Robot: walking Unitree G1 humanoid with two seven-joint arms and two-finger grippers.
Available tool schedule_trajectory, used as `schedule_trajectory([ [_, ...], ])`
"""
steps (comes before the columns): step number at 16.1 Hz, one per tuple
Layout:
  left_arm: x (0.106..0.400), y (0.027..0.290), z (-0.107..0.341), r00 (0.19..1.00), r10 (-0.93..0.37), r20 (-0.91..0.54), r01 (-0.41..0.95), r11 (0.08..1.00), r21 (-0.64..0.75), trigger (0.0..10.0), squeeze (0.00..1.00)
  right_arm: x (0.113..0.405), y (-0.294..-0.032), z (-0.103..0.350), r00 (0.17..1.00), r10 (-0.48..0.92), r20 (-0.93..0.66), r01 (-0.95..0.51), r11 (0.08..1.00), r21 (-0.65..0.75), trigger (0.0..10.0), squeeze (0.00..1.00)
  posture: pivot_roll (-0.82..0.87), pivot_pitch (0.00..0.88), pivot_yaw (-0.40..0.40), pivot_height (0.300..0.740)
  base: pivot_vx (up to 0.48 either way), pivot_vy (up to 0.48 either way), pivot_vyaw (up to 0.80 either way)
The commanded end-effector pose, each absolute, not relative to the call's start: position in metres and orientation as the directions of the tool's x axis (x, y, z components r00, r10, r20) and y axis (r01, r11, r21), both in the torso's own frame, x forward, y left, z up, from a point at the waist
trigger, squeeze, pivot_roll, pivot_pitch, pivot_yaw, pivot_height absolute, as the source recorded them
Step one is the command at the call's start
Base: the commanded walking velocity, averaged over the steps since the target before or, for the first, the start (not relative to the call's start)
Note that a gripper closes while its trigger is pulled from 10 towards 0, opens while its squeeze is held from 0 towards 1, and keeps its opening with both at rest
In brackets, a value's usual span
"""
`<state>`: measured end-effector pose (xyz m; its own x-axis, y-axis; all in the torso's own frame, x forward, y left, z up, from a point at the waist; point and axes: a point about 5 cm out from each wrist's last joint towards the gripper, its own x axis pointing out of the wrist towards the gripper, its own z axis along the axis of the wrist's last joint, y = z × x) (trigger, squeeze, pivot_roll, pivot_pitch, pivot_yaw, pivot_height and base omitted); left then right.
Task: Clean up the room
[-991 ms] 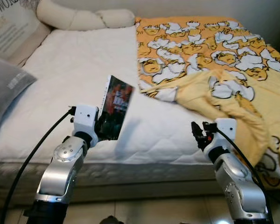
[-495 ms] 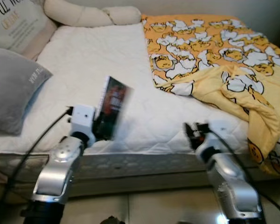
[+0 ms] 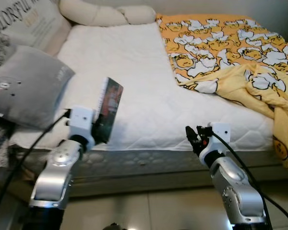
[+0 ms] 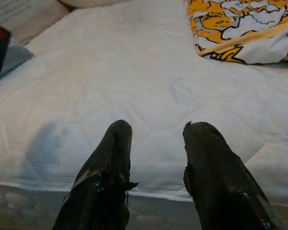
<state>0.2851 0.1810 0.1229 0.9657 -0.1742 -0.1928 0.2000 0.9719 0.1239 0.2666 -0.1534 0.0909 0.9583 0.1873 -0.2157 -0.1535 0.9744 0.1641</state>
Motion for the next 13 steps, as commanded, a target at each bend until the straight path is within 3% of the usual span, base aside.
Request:
schedule_trajectory([
  [1, 0.287, 0.173, 0.133, 0.967, -0.207, -0.146, 0.225, 0.967, 0.119, 10.0, 0.00, 0.267, -0.157, 0.093, 0.961, 0.182, -0.208, -0.147, 0.974, 0.174, 10.0, 0.00, 0.02, 0.000, 0.023, 0.740, 0.000, 0.330, 0.00],
  [3, 0.286, 0.172, 0.136, 0.973, -0.196, -0.118, 0.204, 0.977, 0.055, 10.0, 0.00, 0.268, -0.158, 0.096, 0.956, 0.214, -0.201, -0.185, 0.971, 0.154, 10.0, 0.00, 0.03, 0.000, 0.014, 0.740, 0.000, 0.000, 0.00],
  [10, 0.280, 0.175, 0.135, 0.980, -0.175, -0.090, 0.184, 0.977, 0.103, 10.0, 0.00, 0.269, -0.154, 0.101, 0.935, 0.309, -0.174, -0.290, 0.949, 0.127, 10.0, 0.00, 0.06, 0.000, -0.025, 0.740, 0.071, 0.000, 0.00],
  [13, 0.281, 0.179, 0.138, 0.983, -0.164, -0.079, 0.172, 0.978, 0.116, 10.0, 0.00, 0.271, -0.149, 0.100, 0.923, 0.341, -0.178, -0.325, 0.939, 0.112, 10.0, 0.00, 0.06, 0.000, -0.023, 0.740, 0.261, 0.000, 0.80],
])
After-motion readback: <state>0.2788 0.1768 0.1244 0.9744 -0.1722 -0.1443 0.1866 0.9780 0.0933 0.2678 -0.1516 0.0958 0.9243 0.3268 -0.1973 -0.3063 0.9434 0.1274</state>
